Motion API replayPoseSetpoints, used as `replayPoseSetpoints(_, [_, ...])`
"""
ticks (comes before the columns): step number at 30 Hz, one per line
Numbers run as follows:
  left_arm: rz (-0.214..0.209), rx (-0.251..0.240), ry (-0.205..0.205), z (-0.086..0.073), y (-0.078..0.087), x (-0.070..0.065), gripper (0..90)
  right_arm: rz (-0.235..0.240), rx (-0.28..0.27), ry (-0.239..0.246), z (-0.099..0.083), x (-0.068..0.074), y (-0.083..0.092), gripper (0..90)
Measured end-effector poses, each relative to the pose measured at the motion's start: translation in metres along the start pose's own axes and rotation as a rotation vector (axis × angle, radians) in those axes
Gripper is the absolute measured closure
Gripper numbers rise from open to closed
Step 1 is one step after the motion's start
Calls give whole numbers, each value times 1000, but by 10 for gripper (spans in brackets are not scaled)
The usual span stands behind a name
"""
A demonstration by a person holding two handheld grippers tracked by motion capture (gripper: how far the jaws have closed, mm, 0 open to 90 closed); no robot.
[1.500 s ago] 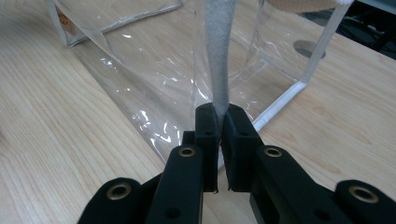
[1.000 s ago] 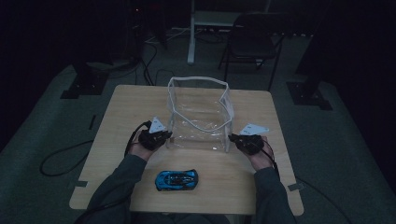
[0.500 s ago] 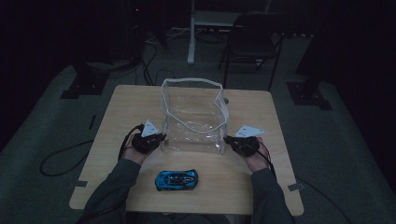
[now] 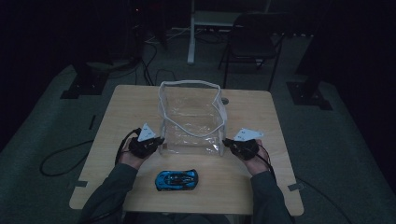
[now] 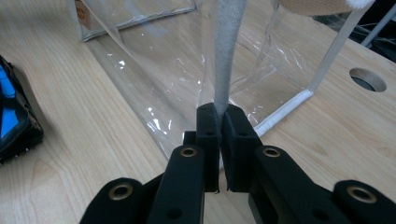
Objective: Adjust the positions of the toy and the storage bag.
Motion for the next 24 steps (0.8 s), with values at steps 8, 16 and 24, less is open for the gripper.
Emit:
replayPoseSetpoints(8, [-3, 1, -14, -1, 3, -5, 873, 11, -3, 2, -5, 4, 5, 874])
replayPoseSetpoints(16, [-9, 6, -18, -3, 5, -7, 871, 11, 1, 22, -4, 7, 8, 875])
replayPoseSetpoints(24, [-34, -5, -15, -7, 22, -8, 662, -11, -17, 53, -1, 20, 26, 667])
Point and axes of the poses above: each handheld gripper's, and its own axes: y roughly backward along the jaws, z roughly out of its top, x roughly to its left, the point moved 9 cm from there along -y, roughly forward along the jaws, and after that the axes turned 2 degrees about z, right-handed, at the moved point
